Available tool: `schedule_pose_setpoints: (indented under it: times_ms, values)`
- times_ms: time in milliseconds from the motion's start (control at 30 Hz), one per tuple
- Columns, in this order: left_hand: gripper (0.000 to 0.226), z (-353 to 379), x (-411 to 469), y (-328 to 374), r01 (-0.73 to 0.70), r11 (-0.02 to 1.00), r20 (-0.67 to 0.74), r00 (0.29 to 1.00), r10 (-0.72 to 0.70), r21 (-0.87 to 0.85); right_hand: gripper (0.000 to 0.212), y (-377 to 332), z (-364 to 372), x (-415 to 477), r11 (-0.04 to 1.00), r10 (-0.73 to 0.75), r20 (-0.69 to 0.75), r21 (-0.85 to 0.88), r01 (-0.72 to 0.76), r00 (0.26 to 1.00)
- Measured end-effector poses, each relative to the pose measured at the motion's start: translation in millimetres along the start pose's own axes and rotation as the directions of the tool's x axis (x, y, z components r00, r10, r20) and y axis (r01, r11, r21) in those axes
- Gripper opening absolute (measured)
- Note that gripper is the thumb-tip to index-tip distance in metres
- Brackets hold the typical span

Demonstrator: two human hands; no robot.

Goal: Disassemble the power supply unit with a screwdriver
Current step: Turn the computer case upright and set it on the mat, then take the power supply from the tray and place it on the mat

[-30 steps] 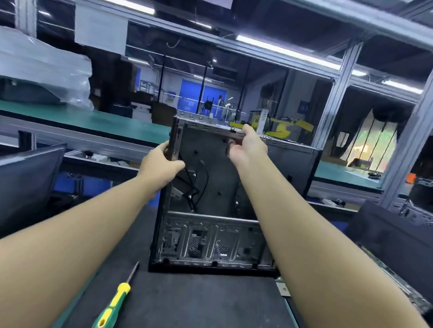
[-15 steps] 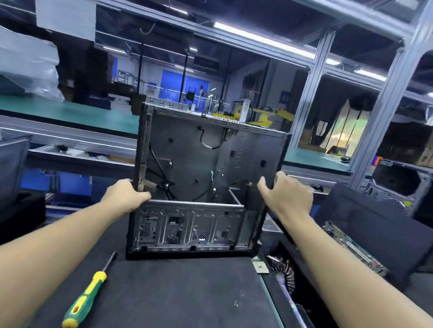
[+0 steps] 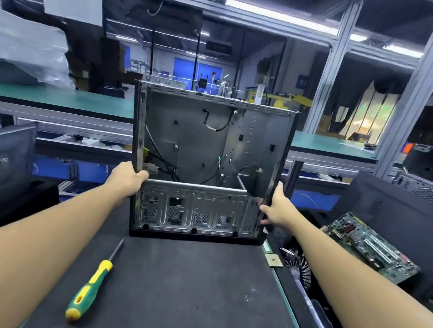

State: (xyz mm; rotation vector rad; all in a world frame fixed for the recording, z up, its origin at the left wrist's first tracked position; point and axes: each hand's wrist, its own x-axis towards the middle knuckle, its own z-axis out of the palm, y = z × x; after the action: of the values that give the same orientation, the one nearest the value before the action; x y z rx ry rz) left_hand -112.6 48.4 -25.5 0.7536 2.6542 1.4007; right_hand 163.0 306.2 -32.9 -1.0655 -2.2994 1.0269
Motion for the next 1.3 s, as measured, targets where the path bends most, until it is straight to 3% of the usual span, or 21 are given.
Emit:
schedule_pose_setpoints:
  times_ms: [333, 500, 633, 733, 800, 833, 900, 967, 1033, 1100, 1167, 1200, 1233, 1300]
  values:
    - [0.016, 5, 61, -19, 0.015, 0.999, -0.068, 0.998, -0.017, -0.034, 0.089, -16, 29, 46, 0.995, 0.001, -0.012, -0.104, -0.003, 1.0]
    - [0.02, 9, 79, -18, 0.021, 1.0, -0.073, 0.997, -0.022, -0.018, 0.09, -21, 35, 65, 0.999, 0.027, -0.01, -0.044, -0.028, 1.0]
    - [0.034, 13, 79, -20, 0.028, 0.998, -0.099, 0.995, -0.032, -0.05, 0.067, -15, 41, 78, 0.994, 0.002, -0.117, -0.105, -0.014, 0.993]
    - [0.047, 15, 68, -21, 0.049, 0.992, -0.092, 0.994, -0.06, -0.12, 0.053, -20, 42, 74, 0.997, 0.054, -0.046, -0.062, -0.056, 0.998]
    - [0.06, 14, 56, -25, 0.075, 0.991, -0.014, 0.997, -0.077, -0.111, 0.034, -23, 41, 69, 0.993, 0.09, -0.041, -0.071, -0.093, 0.995]
    - [0.069, 13, 50, -29, 0.091, 0.993, 0.036, 0.995, -0.089, -0.071, 0.031, -23, 43, 67, 0.989, 0.114, -0.037, -0.086, -0.117, 0.993]
    - [0.089, 9, 34, -37, 0.108, 0.992, 0.09, 0.989, -0.114, 0.069, 0.061, -20, 50, 58, 0.975, 0.152, -0.026, -0.158, -0.154, 0.988]
    - [0.08, 2, 16, -43, 0.099, 0.967, 0.11, 0.986, -0.127, 0.236, 0.076, -19, 59, 45, 0.966, 0.186, -0.067, -0.172, -0.195, 0.98]
    - [0.055, -5, -2, -44, 0.068, 0.903, 0.205, 0.964, -0.169, 0.425, 0.066, -21, 67, 32, 0.938, 0.191, -0.117, -0.272, -0.217, 0.975]
    - [0.06, -8, -23, -40, 0.079, 0.828, 0.334, 0.89, -0.309, 0.555, 0.044, -25, 75, 17, 0.921, 0.172, -0.017, -0.352, -0.167, 0.985]
    - [0.064, -6, -45, -36, 0.094, 0.742, 0.438, 0.756, -0.487, 0.664, 0.014, -32, 88, -2, 0.972, 0.119, 0.159, -0.219, -0.083, 0.98]
    - [0.065, -5, -54, -35, 0.099, 0.705, 0.456, 0.699, -0.552, 0.702, 0.01, -36, 95, -14, 0.988, 0.1, 0.242, -0.137, -0.068, 0.965]
    - [0.066, -3, -63, -34, 0.094, 0.683, 0.455, 0.678, -0.577, 0.725, 0.011, -39, 102, -25, 0.995, 0.078, 0.314, -0.087, -0.053, 0.946]
    - [0.058, -1, -82, -32, 0.042, 0.655, 0.444, 0.703, -0.556, 0.754, 0.016, -44, 117, -47, 0.999, 0.023, 0.424, -0.041, -0.006, 0.905]
